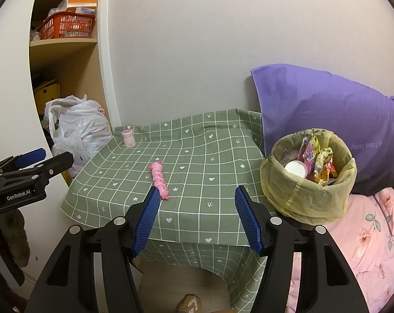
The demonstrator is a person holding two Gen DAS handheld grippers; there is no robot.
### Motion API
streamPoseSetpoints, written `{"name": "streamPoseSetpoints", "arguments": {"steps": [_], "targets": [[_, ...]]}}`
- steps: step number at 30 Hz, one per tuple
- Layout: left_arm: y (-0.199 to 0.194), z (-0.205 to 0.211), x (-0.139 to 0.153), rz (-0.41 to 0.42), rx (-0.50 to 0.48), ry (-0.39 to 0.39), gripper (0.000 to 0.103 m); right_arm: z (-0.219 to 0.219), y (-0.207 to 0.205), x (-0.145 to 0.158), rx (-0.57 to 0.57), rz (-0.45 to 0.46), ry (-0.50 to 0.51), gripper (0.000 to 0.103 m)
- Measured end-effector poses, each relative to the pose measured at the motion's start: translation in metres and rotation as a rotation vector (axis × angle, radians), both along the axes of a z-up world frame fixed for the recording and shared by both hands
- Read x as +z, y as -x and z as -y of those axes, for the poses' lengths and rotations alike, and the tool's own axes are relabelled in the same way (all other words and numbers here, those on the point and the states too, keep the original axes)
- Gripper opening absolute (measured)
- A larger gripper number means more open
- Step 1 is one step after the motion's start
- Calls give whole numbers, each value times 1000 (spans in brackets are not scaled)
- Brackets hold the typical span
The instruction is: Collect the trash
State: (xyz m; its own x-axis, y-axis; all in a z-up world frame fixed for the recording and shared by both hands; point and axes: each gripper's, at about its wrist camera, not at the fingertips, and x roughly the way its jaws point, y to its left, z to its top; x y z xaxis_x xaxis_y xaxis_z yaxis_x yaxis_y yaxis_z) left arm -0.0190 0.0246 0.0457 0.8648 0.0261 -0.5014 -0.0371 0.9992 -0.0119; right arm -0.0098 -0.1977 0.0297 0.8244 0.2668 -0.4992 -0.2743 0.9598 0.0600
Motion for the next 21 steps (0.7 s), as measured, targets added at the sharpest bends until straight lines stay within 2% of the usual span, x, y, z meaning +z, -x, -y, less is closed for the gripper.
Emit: {"name": "streamPoseSetpoints", "arguments": {"steps": [9,13,17,19,21], "targets": [[-9,3,-8,-17,-9,-17,90,1,-7,-6,21,-18,-2,57],[-28,-2,-20,-57,-1,-4,90,-4,-23,-11,36,-39,28,57],[-88,-38,-54,-176,84,83,90,-14,-70,-24,63,-61,49,58],[-137,-72,-82,-256,168,158,90,-22,-109,-38,114,-118,52,60],[-173,-100,-101,-266,220,211,90,-44,-169,-61,196,-216,91,60]]}}
